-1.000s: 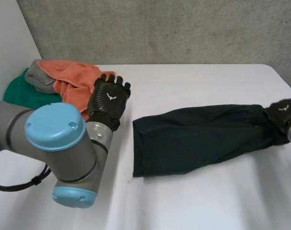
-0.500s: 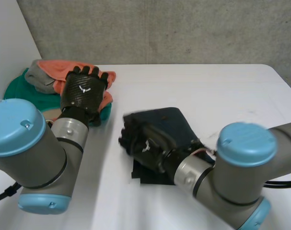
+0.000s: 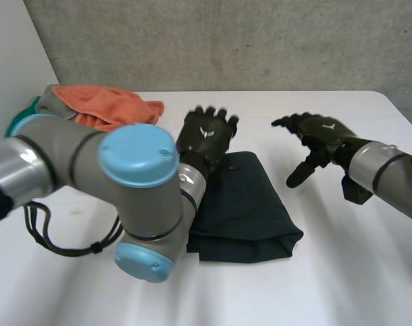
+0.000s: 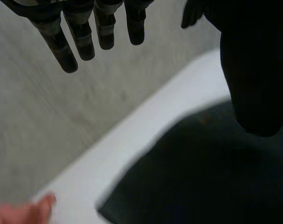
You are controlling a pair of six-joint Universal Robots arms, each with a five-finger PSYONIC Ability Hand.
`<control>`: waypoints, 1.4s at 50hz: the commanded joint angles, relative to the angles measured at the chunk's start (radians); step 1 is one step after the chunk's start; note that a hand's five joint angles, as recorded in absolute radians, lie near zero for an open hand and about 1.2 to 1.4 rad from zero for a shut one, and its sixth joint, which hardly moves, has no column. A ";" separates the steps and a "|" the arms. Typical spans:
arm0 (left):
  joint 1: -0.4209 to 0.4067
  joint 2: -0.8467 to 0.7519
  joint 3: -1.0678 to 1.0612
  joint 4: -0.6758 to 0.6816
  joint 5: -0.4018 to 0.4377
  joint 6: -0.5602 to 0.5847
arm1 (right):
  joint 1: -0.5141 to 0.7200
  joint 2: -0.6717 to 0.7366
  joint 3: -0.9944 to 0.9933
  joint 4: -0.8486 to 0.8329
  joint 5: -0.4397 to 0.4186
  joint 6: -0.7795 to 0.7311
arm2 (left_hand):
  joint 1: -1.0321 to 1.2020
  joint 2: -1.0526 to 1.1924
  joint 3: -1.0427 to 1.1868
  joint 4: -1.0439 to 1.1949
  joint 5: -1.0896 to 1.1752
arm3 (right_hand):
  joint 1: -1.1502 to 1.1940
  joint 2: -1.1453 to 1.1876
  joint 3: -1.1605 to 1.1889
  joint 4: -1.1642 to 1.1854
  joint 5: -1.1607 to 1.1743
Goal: Fold the laundry.
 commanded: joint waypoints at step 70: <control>0.140 0.322 -0.218 -0.229 0.469 -0.100 | 0.073 0.066 0.385 -0.251 0.044 0.196 | -0.003 -0.012 -0.018 -0.015 -0.033 | -0.053 -0.038 -0.031 -0.034 -0.043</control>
